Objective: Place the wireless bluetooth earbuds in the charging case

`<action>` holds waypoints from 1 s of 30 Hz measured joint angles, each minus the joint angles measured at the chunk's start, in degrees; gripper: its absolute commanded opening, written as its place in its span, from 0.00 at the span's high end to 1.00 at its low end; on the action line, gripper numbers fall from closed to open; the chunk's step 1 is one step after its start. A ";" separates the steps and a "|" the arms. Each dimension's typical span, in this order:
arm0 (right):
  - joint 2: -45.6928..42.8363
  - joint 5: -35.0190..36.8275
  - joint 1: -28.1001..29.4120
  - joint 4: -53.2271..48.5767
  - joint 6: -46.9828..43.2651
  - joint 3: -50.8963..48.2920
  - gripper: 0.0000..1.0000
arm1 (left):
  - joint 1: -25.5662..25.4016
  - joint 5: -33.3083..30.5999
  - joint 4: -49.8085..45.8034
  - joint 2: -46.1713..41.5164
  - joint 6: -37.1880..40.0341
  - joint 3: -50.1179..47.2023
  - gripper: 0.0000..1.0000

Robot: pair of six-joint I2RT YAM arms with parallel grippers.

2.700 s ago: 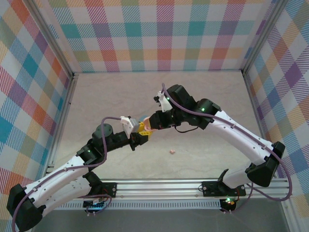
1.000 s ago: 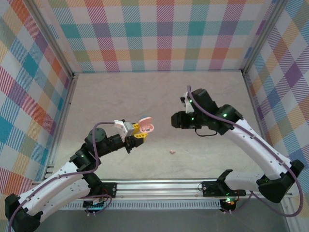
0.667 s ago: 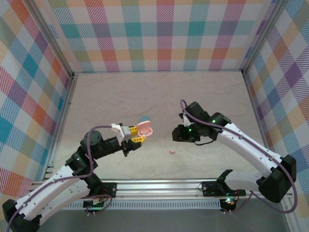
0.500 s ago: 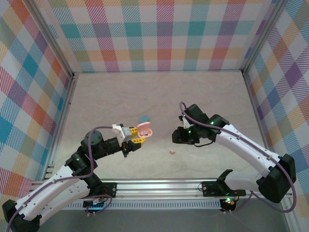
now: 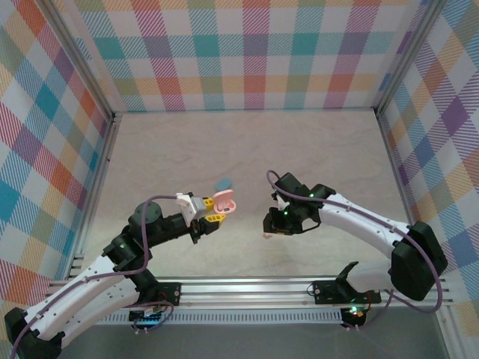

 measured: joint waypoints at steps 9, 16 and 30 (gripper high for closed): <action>5.95 4.17 3.02 1.60 -4.74 0.28 0.76 | 0.00 -0.42 0.22 0.11 -0.04 -1.66 0.78; 11.04 5.09 6.01 1.79 -5.31 1.84 0.77 | 0.00 -0.48 0.24 0.17 -0.02 -1.66 0.78; 7.13 0.83 6.03 9.09 5.16 -7.76 0.63 | 0.00 -0.90 0.26 1.03 -0.02 -1.66 0.78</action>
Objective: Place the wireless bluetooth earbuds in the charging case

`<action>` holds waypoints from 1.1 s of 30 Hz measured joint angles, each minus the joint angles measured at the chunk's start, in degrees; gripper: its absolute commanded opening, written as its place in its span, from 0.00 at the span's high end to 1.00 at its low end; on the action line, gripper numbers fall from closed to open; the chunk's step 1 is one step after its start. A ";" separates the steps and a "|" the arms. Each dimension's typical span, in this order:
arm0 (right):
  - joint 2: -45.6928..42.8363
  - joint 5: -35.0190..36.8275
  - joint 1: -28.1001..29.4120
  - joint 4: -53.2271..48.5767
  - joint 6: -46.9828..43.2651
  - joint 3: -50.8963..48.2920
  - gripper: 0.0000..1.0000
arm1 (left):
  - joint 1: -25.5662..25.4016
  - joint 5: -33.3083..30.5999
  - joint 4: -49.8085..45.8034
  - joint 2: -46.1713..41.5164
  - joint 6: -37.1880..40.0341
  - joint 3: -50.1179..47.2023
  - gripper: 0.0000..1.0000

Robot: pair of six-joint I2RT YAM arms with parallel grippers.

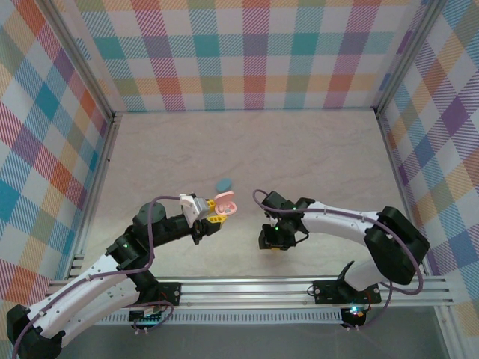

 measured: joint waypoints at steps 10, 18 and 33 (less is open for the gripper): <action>-0.81 1.27 -0.07 0.55 1.77 -0.96 0.53 | 0.00 -0.02 -0.11 -0.13 0.00 0.00 0.78; 2.03 1.51 -0.26 1.25 2.34 -0.85 0.52 | 0.00 -0.63 -1.01 -1.22 0.00 0.00 0.78; 11.19 2.62 -4.24 -0.09 -3.41 9.27 0.52 | 0.00 -1.42 -2.69 -3.10 0.02 -0.11 0.78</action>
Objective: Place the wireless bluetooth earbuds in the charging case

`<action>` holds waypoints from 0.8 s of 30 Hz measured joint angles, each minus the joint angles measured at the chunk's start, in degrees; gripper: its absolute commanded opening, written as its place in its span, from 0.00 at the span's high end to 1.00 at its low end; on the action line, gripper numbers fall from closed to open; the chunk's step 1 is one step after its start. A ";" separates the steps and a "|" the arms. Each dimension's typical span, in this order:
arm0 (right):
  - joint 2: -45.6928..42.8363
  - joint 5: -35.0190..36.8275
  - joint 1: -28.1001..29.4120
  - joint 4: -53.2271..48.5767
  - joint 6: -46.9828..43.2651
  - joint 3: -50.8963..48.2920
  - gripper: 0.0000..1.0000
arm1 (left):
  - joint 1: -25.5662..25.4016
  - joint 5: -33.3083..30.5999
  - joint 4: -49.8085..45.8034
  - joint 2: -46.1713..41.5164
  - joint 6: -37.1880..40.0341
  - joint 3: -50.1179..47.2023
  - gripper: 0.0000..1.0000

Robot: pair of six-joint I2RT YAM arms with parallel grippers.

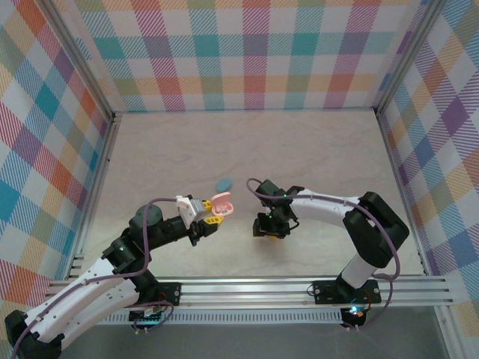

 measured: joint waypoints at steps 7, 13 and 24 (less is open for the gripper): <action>5.84 0.15 -0.72 0.13 -4.26 7.67 0.52 | 0.00 -0.96 -0.61 -1.44 0.20 0.00 0.78; 7.10 0.68 -0.72 -0.61 -6.23 10.19 0.52 | 0.00 -1.62 -2.58 -2.75 0.42 0.00 0.77; 7.10 2.36 -0.72 -2.71 -7.06 10.49 0.56 | 0.00 -2.21 -2.99 -2.97 1.05 -0.02 0.77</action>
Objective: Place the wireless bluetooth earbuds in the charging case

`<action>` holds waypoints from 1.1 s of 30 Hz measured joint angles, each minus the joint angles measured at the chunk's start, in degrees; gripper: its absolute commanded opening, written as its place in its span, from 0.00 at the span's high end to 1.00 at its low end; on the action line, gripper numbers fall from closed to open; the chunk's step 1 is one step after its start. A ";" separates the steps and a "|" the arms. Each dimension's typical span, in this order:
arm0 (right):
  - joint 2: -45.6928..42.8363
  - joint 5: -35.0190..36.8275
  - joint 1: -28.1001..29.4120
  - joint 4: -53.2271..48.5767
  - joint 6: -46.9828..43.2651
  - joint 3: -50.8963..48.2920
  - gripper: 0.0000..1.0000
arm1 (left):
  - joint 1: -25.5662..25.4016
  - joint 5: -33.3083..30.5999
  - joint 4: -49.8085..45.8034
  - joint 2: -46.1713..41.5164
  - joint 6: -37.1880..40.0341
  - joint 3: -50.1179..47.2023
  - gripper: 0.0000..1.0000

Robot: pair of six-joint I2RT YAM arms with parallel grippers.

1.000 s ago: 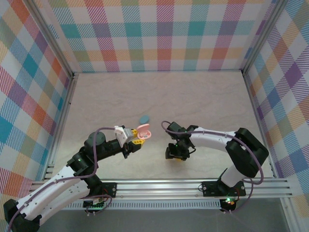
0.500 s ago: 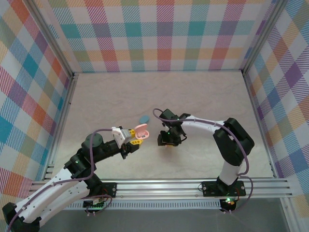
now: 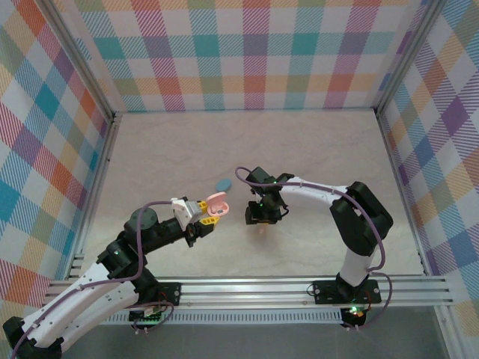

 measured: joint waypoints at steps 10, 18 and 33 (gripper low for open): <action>-5.90 3.48 0.07 -1.51 3.04 -2.40 0.56 | 0.00 0.02 0.04 -0.20 0.24 -0.66 0.77; -9.70 5.09 0.79 -1.68 10.12 -7.80 0.62 | 0.00 0.20 0.07 0.39 0.44 -0.90 0.77; -12.85 2.36 0.87 6.08 21.81 -15.10 0.65 | 0.00 1.73 0.26 0.26 0.44 -1.62 0.77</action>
